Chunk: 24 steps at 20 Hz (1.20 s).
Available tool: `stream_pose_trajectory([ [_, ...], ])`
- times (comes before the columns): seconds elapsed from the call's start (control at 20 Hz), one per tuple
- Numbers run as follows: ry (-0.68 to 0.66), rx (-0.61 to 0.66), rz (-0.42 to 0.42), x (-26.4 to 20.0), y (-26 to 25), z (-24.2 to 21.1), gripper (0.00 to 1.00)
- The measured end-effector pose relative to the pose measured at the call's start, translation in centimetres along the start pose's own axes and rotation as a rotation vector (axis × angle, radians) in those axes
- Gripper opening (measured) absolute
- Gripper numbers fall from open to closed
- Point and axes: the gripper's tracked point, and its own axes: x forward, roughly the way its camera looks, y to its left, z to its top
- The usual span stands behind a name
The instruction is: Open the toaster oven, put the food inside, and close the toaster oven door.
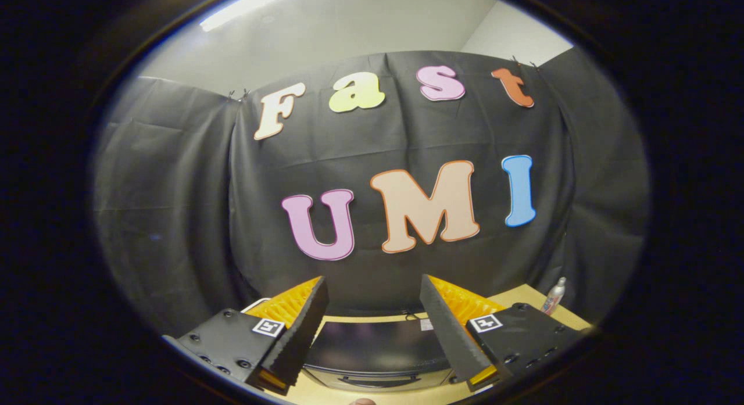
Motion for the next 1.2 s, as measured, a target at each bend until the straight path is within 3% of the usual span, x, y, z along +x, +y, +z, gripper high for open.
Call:
stream_pose_trajectory([
  [0.35,0.124,-0.032,-0.007,2.2,0.9,-9.0,0.99],
  [0.75,0.275,-0.106,-0.1,3.1,-2.0,-18.8,1.0],
  [1.2,0.369,-0.1,-0.114,1.5,-2.5,-24.8,1.0],
])
